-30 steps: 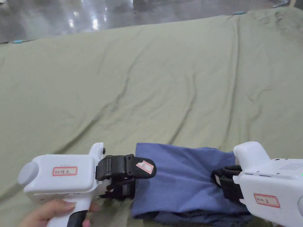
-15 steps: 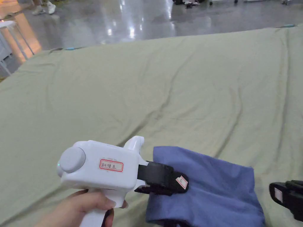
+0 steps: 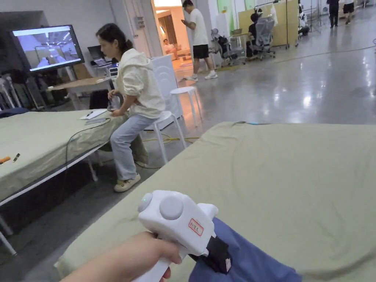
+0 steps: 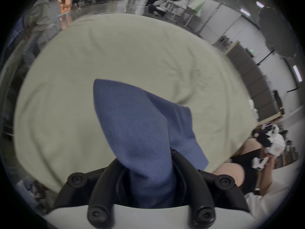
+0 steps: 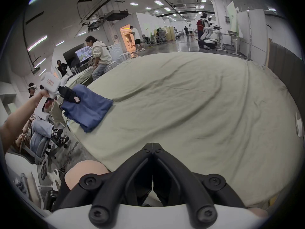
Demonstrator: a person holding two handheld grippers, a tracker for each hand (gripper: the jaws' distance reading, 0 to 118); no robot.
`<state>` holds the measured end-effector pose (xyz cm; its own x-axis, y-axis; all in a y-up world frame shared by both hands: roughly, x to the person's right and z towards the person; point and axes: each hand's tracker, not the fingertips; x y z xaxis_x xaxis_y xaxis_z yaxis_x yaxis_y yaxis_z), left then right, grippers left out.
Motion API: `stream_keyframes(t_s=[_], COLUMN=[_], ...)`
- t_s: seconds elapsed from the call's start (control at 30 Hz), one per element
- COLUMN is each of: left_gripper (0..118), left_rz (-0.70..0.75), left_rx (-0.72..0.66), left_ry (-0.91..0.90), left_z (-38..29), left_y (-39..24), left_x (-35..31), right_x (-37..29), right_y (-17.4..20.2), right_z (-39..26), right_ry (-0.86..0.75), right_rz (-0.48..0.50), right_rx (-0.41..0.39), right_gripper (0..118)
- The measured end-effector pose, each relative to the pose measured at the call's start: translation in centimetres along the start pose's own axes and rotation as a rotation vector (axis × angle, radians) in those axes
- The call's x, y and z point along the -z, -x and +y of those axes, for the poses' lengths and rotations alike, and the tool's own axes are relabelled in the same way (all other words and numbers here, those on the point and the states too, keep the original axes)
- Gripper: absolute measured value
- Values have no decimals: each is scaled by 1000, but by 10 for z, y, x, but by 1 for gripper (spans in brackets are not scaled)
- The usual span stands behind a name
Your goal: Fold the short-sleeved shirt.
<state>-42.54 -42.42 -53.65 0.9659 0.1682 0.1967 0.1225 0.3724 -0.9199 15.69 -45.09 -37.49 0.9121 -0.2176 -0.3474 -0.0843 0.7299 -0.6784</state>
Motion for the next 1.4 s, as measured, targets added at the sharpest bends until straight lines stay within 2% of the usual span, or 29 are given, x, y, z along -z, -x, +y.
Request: stream_keyframes(t_s=[0.1,0.13,0.2,0.3,0.4,0.43,0.47,0.5,0.53,0.57,0.7,0.77,0.8,0.83,0.87,0.9,0.93,1.0,1.1,1.17,1.27,1.4], left_gripper=[24,24,24,24,24,30,61,117,118,118,118,117,95,68,47,27,0,0,0,0,0,0], left_rz=[306,413,531,598,608,609,620,679,704,656,632,559,523,498,492,518,561,447,310,272,209,208], left_rx=[81,80,9,-89,-93,-95,-96,-90,-63,4,-56,-16,8,28,72,103,87,105,97,104,95,50], left_ry=[35,40,49,51,43,27,6,-42,-72,-92,-203,-259,-305,-383,-507,-592,-674,-754,-877,-917,-1038,-1115], left_z=[0,2,5,6,-1,-3,-7,-11,-13,-18,-33,-38,-43,-51,-64,-75,-88,-111,-131,-135,-142,-151], left_y=[32,43,68,97,108,108,106,102,101,94,54,26,5,-21,-43,-70,-98,-144,-204,-239,-284,-335], left_x=[1,4,6,5,5,5,1,-1,-2,-15,-49,-45,-52,-61,-67,-72,-77,-80,-79,-79,-75,-75], right_x=[10,13,17,17,13,12,11,11,11,11,7,5,4,-8,-11,-13,-15,-23,-40,-54,-77,-107], right_y=[12,16,21,26,25,24,23,22,20,19,20,20,20,43,49,51,53,53,53,53,53,48], right_z=[5,7,10,11,11,10,10,10,10,10,13,13,14,28,31,31,31,30,29,28,24,11], right_ry=[6,11,14,11,12,11,10,7,5,6,-9,-21,-27,-32,-37,-44,-52,-69,-151,-215,-318,-427], right_rz=[4,9,17,24,24,18,9,2,-1,-1,-11,-3,3,9,13,16,18,23,-39,-89,-205,-338], right_rx=[-33,-43,-49,-53,-66,-73,-75,-75,-72,-71,-100,-99,-97,-99,-101,-106,-111,-127,-144,-137,-171,-213], right_gripper=[2,2,2,2,2,2,2,2,2,2,2,2,2,2,2,2,2,2,2,2,2,2])
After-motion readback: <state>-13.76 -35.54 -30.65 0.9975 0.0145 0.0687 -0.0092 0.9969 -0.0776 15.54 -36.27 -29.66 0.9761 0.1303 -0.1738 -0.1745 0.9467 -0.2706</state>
